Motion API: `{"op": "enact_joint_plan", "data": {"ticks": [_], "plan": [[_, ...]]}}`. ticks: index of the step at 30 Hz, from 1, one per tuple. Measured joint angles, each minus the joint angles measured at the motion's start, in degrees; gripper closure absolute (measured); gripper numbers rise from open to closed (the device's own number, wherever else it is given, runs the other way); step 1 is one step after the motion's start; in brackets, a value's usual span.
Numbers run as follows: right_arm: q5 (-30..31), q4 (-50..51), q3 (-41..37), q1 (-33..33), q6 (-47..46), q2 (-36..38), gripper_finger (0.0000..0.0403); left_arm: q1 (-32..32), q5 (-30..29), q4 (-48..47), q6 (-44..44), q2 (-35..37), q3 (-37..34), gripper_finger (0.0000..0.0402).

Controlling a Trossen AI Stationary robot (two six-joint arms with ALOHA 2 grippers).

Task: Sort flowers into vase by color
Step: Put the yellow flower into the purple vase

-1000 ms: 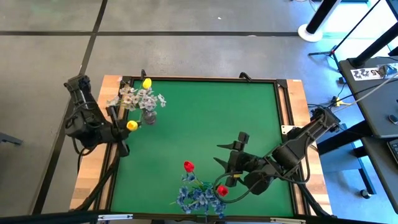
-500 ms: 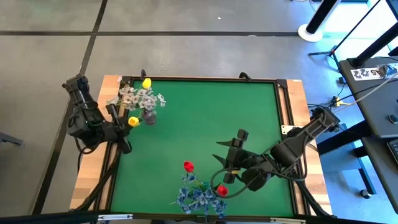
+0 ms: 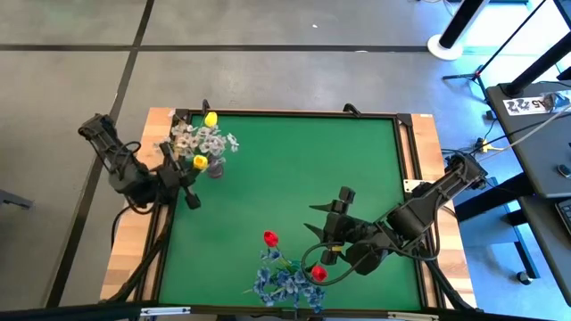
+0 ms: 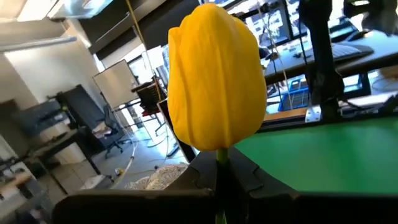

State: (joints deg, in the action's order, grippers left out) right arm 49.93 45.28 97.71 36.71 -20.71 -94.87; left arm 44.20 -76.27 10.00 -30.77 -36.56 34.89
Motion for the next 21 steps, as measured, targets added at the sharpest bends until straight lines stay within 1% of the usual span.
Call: {"op": "enact_joint_plan", "data": {"ticks": [5,10,14,21], "plan": [[0.0,0.0,0.0,0.0,0.0,0.0,0.0194,-3.7,6.8,-0.1,4.5,0.0,0.0,0.04],[0.0,0.0,0.0,0.0,0.0,0.0,0.0194,-7.6,11.5,-0.2,7.9,-0.2,0.0,0.04],[0.0,0.0,0.0,0.0,0.0,0.0,0.0194,-10.3,17.0,-0.1,10.1,-0.2,0.0,0.04],[0.0,0.0,0.0,0.0,0.0,0.0,0.0194,-11.4,17.5,1.1,9.9,-0.1,0.0,0.04]]}}
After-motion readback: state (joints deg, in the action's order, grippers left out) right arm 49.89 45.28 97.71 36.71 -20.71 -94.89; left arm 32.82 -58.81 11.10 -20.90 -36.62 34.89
